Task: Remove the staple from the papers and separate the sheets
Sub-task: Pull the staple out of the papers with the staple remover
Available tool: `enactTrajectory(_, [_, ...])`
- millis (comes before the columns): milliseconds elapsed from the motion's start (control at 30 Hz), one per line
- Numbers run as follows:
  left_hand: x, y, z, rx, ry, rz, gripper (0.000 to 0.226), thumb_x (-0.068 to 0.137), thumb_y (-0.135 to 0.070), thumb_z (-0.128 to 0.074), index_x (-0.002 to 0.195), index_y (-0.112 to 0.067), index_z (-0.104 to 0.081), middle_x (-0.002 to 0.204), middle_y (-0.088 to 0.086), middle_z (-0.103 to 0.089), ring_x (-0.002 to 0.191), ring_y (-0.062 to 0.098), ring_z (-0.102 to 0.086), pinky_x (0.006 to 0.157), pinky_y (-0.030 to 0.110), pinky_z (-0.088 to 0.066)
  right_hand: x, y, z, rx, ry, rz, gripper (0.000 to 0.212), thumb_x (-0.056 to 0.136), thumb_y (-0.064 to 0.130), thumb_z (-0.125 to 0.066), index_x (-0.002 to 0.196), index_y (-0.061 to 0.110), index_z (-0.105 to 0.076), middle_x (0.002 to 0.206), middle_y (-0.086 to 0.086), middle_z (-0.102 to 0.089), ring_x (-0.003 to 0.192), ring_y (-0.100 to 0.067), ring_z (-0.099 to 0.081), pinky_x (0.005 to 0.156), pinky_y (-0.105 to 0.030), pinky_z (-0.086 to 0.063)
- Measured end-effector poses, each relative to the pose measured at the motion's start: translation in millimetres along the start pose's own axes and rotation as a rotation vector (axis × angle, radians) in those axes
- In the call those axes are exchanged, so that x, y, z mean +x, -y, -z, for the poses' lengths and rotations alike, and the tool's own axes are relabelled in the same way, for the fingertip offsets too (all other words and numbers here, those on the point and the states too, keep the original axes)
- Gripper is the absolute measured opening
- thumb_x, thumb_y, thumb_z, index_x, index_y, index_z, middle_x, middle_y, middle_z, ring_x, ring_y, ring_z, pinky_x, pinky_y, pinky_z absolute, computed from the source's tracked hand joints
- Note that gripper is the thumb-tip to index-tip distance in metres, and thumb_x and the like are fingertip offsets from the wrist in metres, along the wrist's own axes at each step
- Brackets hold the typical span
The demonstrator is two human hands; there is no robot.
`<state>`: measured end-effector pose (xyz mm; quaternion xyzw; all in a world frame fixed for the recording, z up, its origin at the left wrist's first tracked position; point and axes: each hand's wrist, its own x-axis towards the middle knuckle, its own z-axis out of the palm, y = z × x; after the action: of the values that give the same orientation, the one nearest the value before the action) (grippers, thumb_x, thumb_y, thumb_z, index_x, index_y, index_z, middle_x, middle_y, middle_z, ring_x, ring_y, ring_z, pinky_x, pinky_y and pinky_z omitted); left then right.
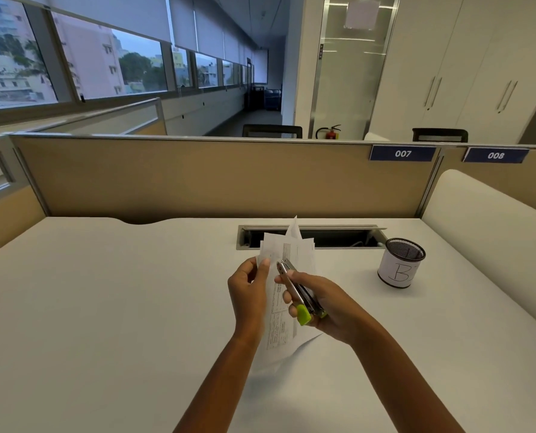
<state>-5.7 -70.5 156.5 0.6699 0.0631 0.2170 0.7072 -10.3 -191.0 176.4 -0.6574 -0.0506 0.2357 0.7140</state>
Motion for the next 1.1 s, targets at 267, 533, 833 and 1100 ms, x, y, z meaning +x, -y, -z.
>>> enactTrajectory(267, [-2,3,-2,0.05,-0.024,-0.123,0.014,0.087,-0.016,-0.051,0.092,-0.008,-0.062,0.09,0.001,-0.063,0.072,0.012,-0.059,0.059,0.003,-0.048,-2,14,-10,-0.031,-0.051,0.014,0.027,0.093,0.032,-0.043,0.084,0.017,-0.064,0.054,0.006,-0.067,0.044,-0.008,-0.06,0.041,-0.011,-0.045])
enactTrajectory(533, [-2,8,-1,0.074,-0.017,-0.193,0.012,0.085,-0.012,-0.054,0.088,-0.005,-0.063,0.084,0.009,-0.063,0.075,0.023,-0.061,0.066,0.02,-0.053,-9,22,-17,0.038,-0.099,-0.012,0.028,0.093,0.031,-0.044,0.083,0.014,-0.064,0.054,0.003,-0.067,0.042,-0.009,-0.06,0.035,-0.009,-0.042])
enactTrajectory(833, [0,8,3,0.099,0.0,-0.21,0.005,0.083,-0.015,-0.057,0.079,-0.013,-0.06,0.082,0.005,-0.065,0.07,0.021,-0.063,0.061,0.016,-0.053,-14,30,-23,-0.06,-0.174,-0.034,0.027,0.093,0.03,-0.045,0.08,0.013,-0.062,0.061,-0.001,-0.064,0.038,-0.008,-0.058,0.034,-0.008,-0.039])
enactTrajectory(1100, [2,16,8,0.175,-0.02,-0.3,0.021,0.079,-0.022,-0.062,0.087,-0.003,-0.067,0.089,0.013,-0.071,0.071,0.021,-0.064,0.059,0.009,-0.051,-12,29,-28,-0.237,-0.299,-0.03,0.027,0.093,0.026,-0.046,0.076,0.012,-0.061,0.064,-0.002,-0.059,0.047,-0.01,-0.054,0.05,-0.015,-0.045])
